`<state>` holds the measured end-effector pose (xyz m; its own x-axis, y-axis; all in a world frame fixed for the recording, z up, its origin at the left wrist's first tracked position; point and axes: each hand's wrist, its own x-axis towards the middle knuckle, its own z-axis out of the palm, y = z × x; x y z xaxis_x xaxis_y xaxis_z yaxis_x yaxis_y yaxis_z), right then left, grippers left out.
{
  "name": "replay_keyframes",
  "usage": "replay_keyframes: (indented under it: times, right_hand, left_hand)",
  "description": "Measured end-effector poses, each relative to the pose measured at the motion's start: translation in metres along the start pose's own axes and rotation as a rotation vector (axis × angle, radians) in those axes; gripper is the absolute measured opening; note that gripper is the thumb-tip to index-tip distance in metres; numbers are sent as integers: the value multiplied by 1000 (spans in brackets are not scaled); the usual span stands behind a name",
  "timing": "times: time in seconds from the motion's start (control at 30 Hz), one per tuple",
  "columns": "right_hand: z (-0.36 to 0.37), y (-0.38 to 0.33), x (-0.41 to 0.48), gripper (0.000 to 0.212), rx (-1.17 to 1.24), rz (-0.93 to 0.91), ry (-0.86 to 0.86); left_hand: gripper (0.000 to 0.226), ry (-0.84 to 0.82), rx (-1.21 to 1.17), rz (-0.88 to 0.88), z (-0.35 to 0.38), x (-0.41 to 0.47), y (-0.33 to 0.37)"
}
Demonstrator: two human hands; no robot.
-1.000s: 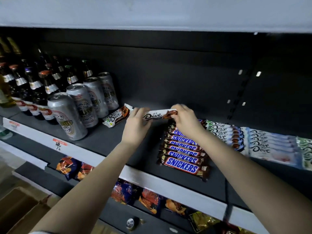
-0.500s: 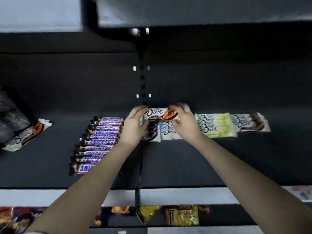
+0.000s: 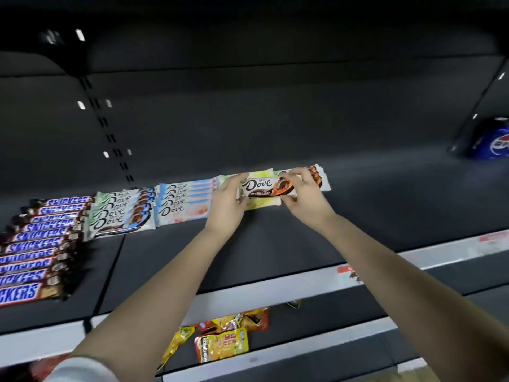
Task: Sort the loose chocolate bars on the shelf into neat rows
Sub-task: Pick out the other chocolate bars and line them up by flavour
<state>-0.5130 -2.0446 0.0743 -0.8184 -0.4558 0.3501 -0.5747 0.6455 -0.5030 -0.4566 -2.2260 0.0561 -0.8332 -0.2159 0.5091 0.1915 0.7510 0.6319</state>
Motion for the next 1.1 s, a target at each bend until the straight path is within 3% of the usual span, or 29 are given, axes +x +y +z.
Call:
replay_keyframes:
  times: [0.2, 0.4, 0.63, 0.9, 1.1]
  right_hand:
    - [-30, 53, -13, 48, -7, 82, 13]
    - [-39, 84, -10, 49, -9, 129, -15]
    - [-20, 92, 3, 46, 9, 158, -31]
    - [-6, 101, 6, 48, 58, 162, 46]
    - [-4, 105, 7, 46, 65, 222, 61]
  left_hand:
    - [63, -59, -55, -37, 53, 8, 41]
    - [61, -119, -22, -54, 88, 12, 49]
    - [49, -45, 367, -18, 96, 18, 34]
    - [43, -36, 293, -59, 98, 18, 35]
    - [49, -86, 410, -55, 100, 19, 36]
